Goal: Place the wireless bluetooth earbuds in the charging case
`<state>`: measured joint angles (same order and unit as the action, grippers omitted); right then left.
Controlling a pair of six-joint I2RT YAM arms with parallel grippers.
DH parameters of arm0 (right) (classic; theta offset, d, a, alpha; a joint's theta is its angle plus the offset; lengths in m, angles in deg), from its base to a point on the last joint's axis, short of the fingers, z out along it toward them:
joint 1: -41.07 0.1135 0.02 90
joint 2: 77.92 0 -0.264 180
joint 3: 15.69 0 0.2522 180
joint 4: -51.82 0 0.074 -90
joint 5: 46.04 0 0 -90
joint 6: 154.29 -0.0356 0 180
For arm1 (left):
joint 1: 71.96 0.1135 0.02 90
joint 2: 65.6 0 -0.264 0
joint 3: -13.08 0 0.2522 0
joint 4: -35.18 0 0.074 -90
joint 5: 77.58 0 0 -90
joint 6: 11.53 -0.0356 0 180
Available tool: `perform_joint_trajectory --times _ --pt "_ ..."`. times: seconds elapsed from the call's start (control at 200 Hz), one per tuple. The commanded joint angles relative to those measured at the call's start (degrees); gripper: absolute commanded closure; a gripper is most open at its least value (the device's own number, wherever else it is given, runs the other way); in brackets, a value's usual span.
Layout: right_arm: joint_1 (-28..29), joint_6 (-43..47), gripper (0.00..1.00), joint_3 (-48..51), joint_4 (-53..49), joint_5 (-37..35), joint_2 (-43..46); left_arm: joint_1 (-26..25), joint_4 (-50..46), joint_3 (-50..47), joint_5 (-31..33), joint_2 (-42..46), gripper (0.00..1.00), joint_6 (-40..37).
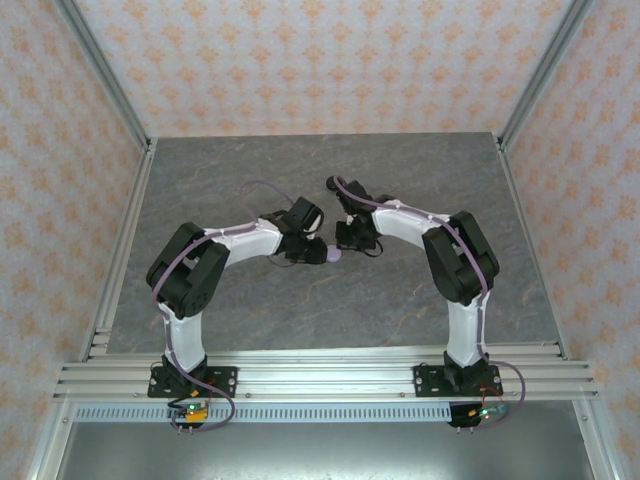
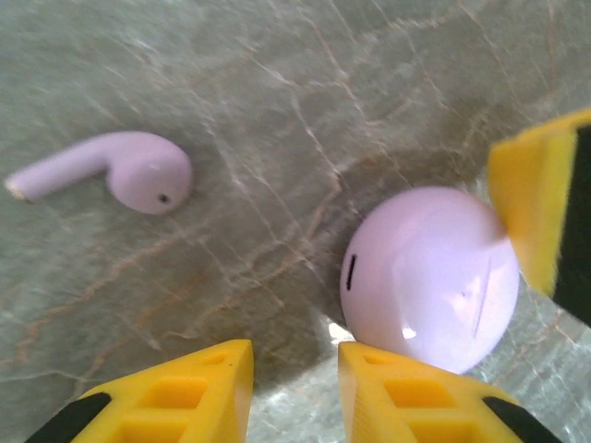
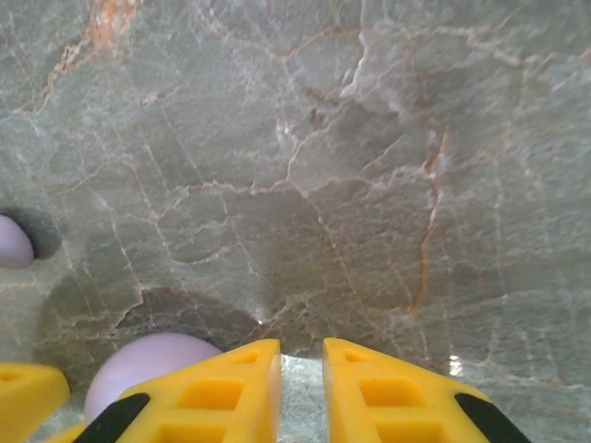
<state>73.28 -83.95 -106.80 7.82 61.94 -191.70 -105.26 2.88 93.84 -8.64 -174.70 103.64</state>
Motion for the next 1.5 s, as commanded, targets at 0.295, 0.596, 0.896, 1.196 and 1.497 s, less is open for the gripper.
perform_joint_trajectory --times 0.295,0.596,0.896,1.196,1.497 --pt "0.23 3.2 0.77 -5.67 -6.51 -6.47 -2.99 -3.61 0.76 -0.99 -6.93 -0.8 0.67 -1.71" --pt "-2.44 0.54 0.71 -2.12 -3.83 -3.86 2.68 -3.05 -1.78 -0.87 -3.77 4.43 0.6 -2.87" --pt "-3.47 0.52 0.7 5.27 -3.01 -0.98 9.94 1.06 -3.25 2.55 -3.78 4.68 0.59 -3.64" --pt "-1.89 -0.35 0.81 11.6 0.0 4.35 12.56 3.02 -5.37 9.59 -2.84 -2.99 0.74 -4.31" --pt "-0.43 -0.55 0.83 11.8 1.45 4.98 10.13 3.0 -7.72 15.15 -2.79 -9.15 0.77 -4.97"
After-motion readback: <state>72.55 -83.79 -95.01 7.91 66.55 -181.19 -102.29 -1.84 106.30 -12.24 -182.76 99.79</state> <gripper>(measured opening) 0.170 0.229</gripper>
